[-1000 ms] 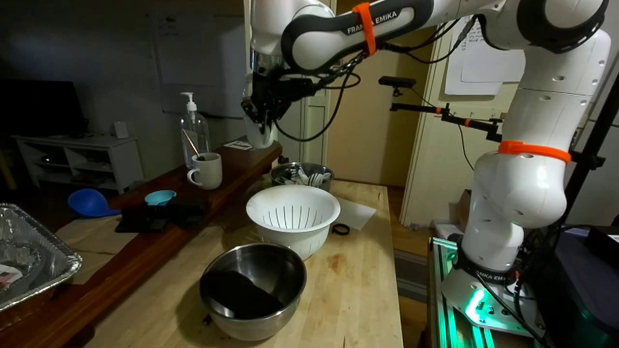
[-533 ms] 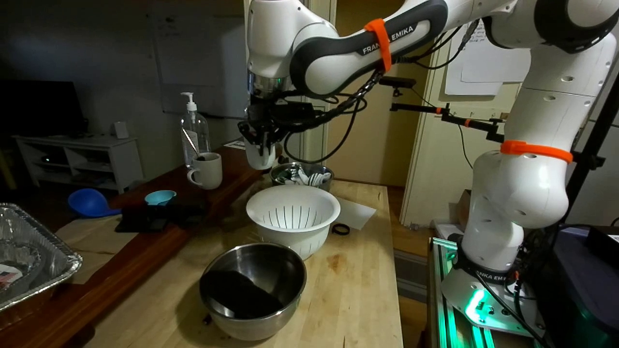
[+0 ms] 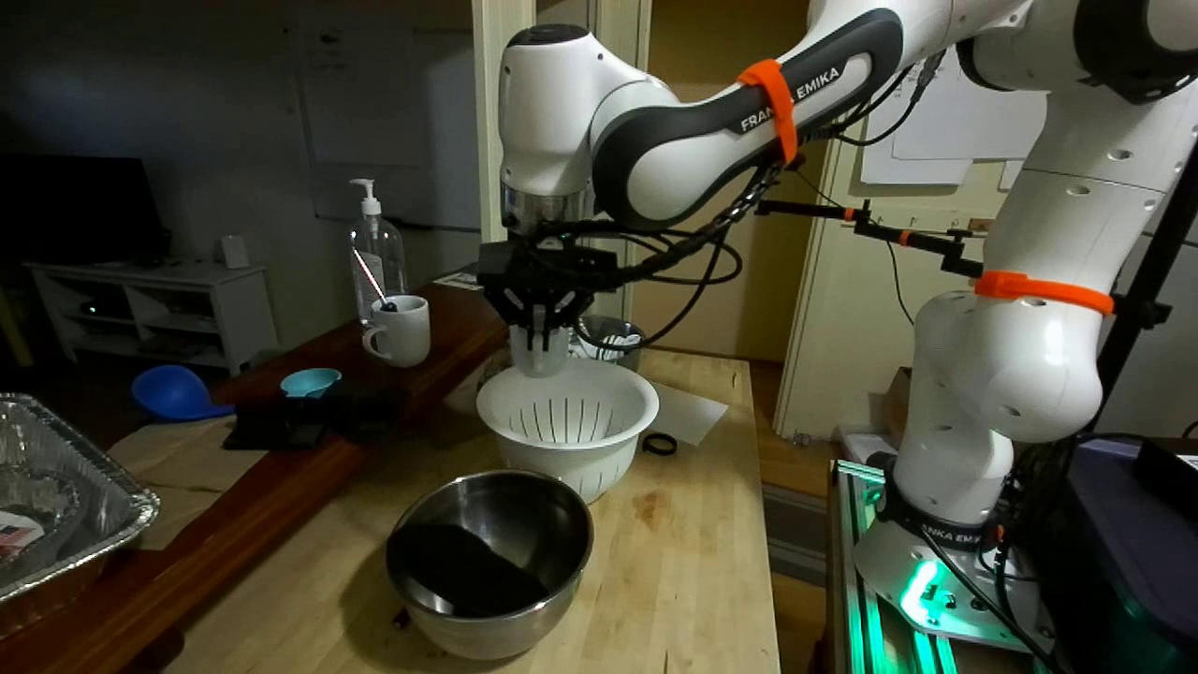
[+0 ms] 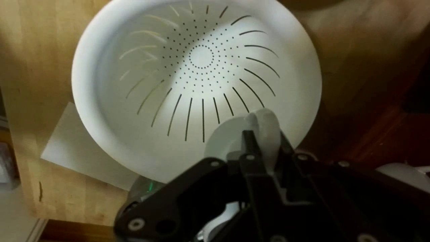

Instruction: Move the soap bottle forward and put the jar inside the white bowl

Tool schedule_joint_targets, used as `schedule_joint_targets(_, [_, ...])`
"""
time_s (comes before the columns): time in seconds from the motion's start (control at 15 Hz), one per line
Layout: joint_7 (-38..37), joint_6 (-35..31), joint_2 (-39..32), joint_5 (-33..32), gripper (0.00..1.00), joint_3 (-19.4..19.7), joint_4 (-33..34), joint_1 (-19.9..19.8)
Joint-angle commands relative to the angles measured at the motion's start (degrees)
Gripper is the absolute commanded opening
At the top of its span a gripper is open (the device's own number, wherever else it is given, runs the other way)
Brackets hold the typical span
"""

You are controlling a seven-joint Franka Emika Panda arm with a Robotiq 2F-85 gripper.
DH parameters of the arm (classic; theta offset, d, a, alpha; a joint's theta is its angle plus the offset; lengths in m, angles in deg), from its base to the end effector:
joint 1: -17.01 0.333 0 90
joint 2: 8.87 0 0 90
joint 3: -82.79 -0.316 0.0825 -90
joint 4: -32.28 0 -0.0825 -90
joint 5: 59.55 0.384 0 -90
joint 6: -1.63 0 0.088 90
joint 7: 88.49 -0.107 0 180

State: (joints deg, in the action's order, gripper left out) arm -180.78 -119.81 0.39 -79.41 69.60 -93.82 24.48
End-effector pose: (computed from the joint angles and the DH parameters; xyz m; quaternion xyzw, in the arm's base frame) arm 0.4801 0.1679 0.4596 0.8448 -0.5066 0.1602 0.0634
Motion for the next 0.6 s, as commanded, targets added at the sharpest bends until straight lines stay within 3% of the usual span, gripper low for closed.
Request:
schedule_joint_targets(0.0, [-7.23, 0.31, 4.41, 2.73, 0.04, -0.46, -5.24, 0.06])
schedule_joint_targets(0.07, [-7.56, -1.98, 4.15, 3.79, 0.04, 0.06, -6.37, -0.16])
schedule_joint_targets(0.13, [-4.91, 0.11, 1.28, 2.35, 0.15, -0.25, -3.22, -0.06])
schedule_joint_targets(0.33, [-6.34, -0.43, 1.58, 3.14, 0.15, -0.02, -4.90, -0.15])
schedule_joint_targets(0.4, [-6.44, -0.50, 1.59, 3.19, 0.04, 0.01, -4.92, -0.16])
schedule_joint_targets(0.53, [-5.92, -2.67, -0.57, 2.33, 0.04, 0.19, -4.52, -0.32])
